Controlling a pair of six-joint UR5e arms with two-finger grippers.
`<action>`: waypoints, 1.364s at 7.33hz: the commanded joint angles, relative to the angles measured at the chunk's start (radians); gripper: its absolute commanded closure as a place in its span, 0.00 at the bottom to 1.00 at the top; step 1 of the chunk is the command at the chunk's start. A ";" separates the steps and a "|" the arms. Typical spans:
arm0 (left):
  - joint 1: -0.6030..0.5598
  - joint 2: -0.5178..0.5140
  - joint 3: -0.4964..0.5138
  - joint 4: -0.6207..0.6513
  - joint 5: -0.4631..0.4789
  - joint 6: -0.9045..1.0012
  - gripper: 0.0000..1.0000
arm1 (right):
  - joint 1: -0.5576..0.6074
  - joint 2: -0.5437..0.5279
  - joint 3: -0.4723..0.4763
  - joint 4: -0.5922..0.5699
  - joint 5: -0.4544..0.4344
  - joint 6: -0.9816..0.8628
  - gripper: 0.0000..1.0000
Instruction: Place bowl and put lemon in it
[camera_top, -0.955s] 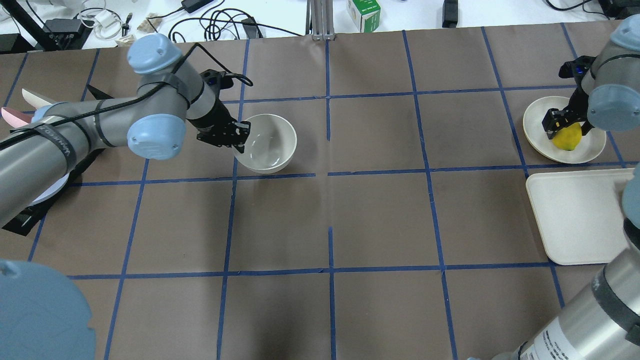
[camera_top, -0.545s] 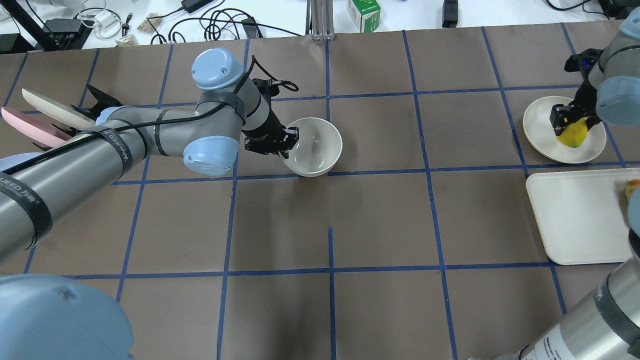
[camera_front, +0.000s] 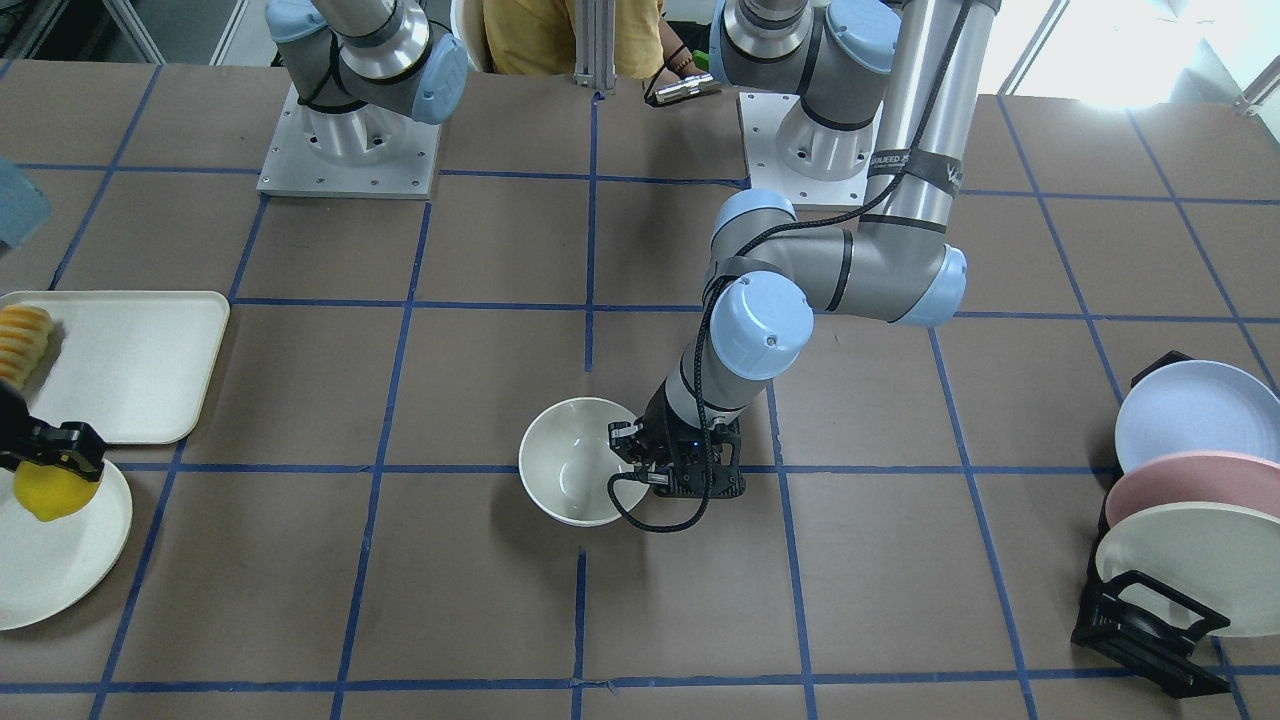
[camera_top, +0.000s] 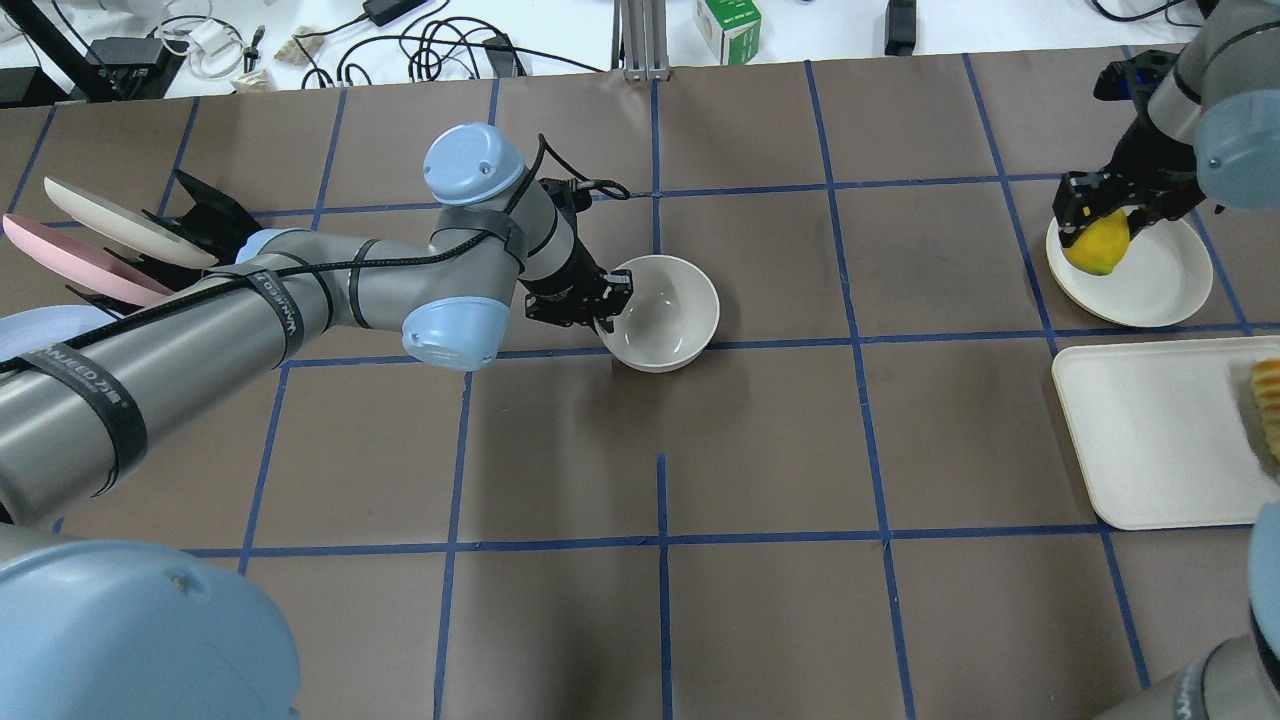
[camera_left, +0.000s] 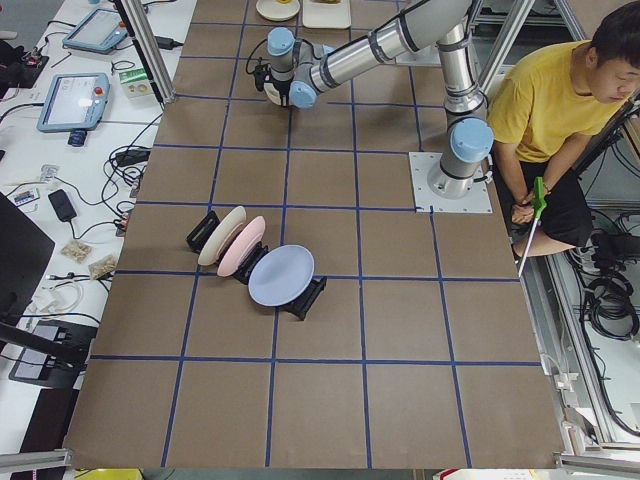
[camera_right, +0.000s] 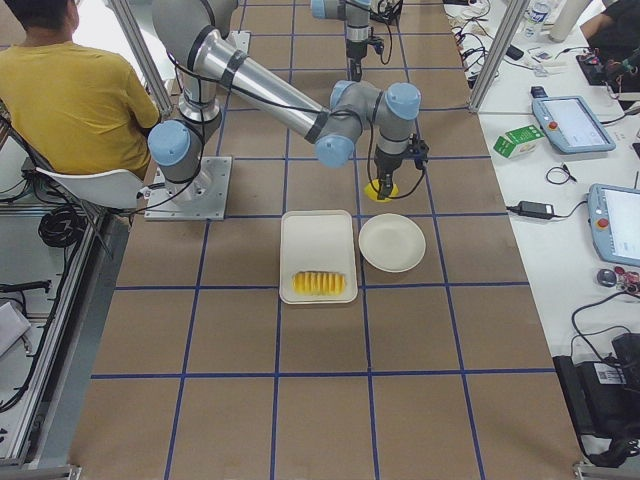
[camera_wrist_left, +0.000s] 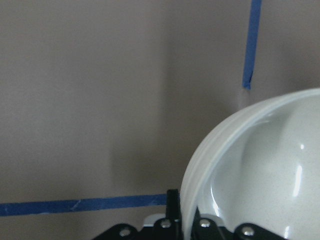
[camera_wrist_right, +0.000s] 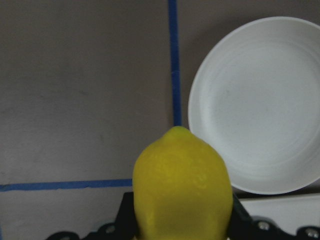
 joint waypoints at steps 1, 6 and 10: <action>0.008 0.047 0.018 -0.019 0.051 0.017 0.06 | 0.169 -0.037 -0.001 0.035 0.008 0.205 1.00; 0.168 0.350 0.124 -0.548 0.231 0.215 0.00 | 0.449 -0.027 -0.004 -0.073 0.077 0.635 1.00; 0.194 0.437 0.216 -0.739 0.221 0.366 0.00 | 0.611 0.050 -0.004 -0.196 0.110 0.789 1.00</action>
